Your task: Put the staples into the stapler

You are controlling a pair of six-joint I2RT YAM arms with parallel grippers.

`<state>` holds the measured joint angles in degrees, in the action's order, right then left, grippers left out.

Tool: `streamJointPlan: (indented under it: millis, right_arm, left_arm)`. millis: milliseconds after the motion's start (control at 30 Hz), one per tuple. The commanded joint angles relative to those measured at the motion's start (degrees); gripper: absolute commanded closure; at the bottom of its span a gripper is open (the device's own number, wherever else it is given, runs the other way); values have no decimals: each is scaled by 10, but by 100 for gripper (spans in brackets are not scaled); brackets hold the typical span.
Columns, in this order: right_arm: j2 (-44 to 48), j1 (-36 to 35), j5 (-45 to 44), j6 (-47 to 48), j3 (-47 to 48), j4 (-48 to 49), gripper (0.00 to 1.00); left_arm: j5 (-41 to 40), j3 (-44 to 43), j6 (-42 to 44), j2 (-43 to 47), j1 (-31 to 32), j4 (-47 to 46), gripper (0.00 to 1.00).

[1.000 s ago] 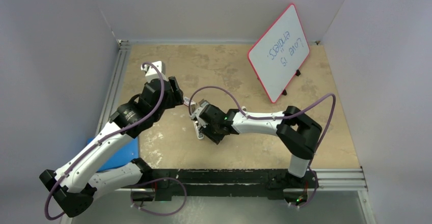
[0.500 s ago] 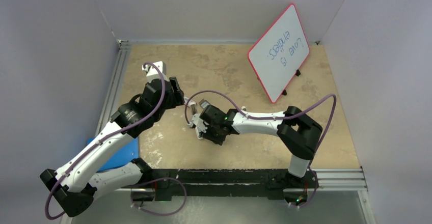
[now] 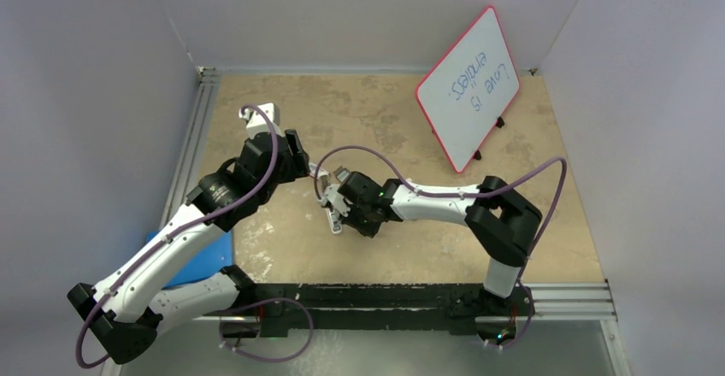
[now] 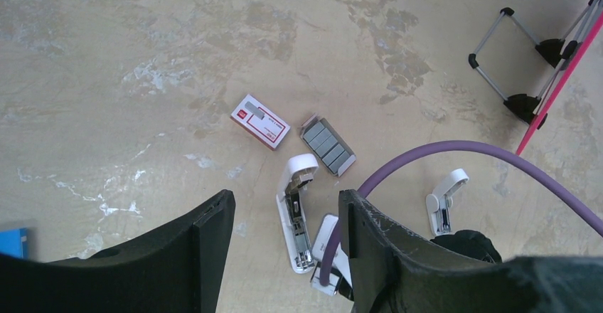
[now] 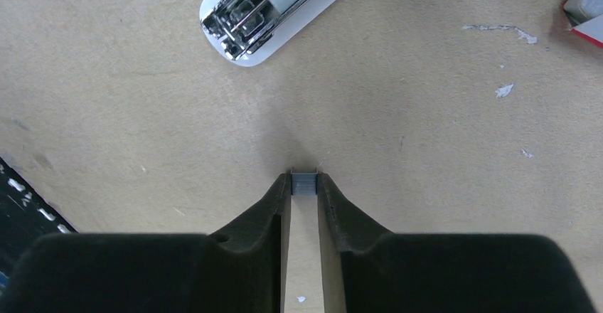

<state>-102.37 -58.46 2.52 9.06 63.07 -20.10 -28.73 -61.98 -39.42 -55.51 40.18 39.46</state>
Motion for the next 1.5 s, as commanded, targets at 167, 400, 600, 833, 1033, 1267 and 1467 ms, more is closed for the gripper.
streamJointPlan:
  millis: [167, 400, 600, 833, 1033, 1267, 1467]
  right_arm:
    - [14, 2, -23, -120, -11, 38, 85]
    - [42, 4, -95, -231, -31, 47, 84]
    - [35, 8, -165, -353, -32, 2, 81]
    - [32, 8, -158, -385, -25, 20, 65]
    - [12, 8, -163, -364, 1, 18, 57]
    - [-1, 8, -167, -358, 11, 12, 69]
    - [0, 8, -179, -359, 11, -5, 70]
  left_arm:
    - [8, 4, 7, 0, -1, -28, 45]
    - [10, 5, 7, -1, -1, -30, 45]
    - [12, 5, 8, -2, 0, -31, 45]
    - [15, 6, 7, 0, -1, -32, 45]
    - [18, 6, 8, -4, -1, -33, 45]
    - [16, 7, 8, -3, -1, -33, 45]
    - [18, 7, 8, -6, -1, -33, 45]
